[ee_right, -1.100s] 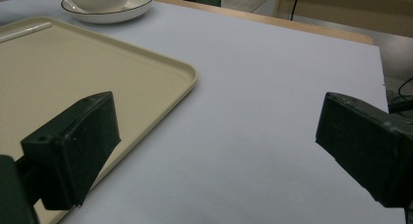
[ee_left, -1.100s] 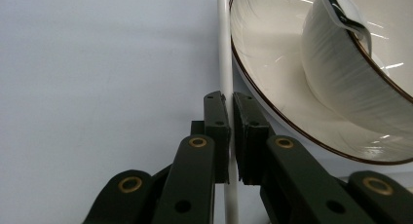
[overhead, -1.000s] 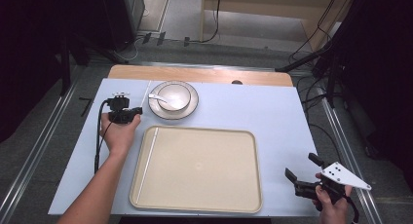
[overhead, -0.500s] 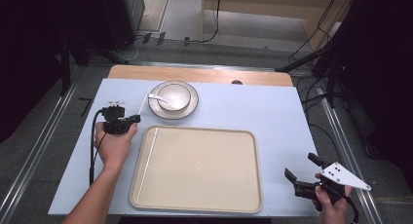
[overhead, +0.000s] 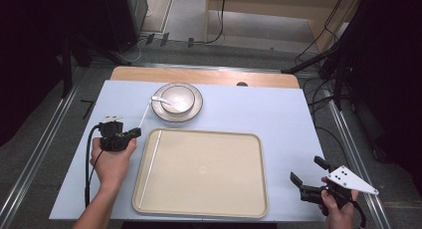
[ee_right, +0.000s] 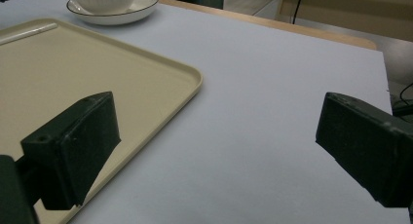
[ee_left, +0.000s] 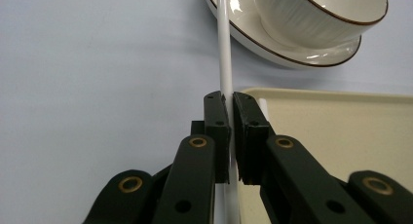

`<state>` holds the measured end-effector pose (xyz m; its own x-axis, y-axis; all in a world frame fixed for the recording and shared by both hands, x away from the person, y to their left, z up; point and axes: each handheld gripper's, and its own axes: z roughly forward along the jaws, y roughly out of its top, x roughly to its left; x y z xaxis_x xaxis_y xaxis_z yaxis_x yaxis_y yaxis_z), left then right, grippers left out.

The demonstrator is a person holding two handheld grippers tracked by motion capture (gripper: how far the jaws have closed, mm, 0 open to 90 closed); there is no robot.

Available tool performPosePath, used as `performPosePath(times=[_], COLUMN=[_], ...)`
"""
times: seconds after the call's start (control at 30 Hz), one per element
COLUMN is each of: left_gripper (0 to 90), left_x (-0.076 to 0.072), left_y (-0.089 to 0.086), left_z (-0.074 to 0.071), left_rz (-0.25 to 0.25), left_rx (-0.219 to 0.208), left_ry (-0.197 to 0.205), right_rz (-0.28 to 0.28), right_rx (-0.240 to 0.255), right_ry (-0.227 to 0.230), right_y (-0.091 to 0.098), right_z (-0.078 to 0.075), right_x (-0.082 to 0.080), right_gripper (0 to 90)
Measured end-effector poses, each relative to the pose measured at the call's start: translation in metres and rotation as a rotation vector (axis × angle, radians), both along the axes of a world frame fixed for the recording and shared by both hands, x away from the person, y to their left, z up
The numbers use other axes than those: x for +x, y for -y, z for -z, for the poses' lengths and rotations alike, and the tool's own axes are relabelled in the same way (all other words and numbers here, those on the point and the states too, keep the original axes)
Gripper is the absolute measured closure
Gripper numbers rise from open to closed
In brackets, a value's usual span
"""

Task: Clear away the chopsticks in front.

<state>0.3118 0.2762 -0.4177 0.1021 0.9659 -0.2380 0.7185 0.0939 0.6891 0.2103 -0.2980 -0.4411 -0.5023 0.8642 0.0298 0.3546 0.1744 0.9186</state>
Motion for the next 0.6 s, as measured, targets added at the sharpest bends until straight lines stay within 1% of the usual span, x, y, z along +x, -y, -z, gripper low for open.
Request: performPosePath(times=[0.03, 0.13, 0.3, 0.47, 0.53, 0.6], left_gripper=[86.3, 86.3, 86.3, 86.3, 86.3, 86.3], left_x=[-0.003, -0.011, -0.027, -0.043, -0.048, -0.051], left_y=[0.000, 0.001, 0.001, 0.007, 0.010, 0.013], left_z=[0.000, 0.002, 0.004, 0.009, 0.010, 0.011], left_rz=[-0.005, 0.005, 0.000, 0.012, 0.018, 0.016], left_rx=[-0.003, -0.004, -0.027, -0.033, -0.033, -0.042], left_ry=[0.000, -0.003, -0.002, -0.010, -0.011, -0.010], right_rz=[-0.002, -0.003, -0.003, -0.006, -0.005, -0.007], right_rx=[0.000, 0.001, 0.002, 0.000, 0.000, -0.001], right_ry=[0.003, 0.002, 0.001, 0.005, 0.006, 0.006], right_y=[0.000, -0.001, -0.001, -0.001, -0.001, -0.002], right_z=[0.000, 0.000, -0.001, -0.001, -0.001, -0.001], right_x=[0.000, 0.000, 0.000, -0.001, 0.000, 0.000], right_gripper=[2.4, 2.4, 2.4, 2.4, 2.4, 2.3])
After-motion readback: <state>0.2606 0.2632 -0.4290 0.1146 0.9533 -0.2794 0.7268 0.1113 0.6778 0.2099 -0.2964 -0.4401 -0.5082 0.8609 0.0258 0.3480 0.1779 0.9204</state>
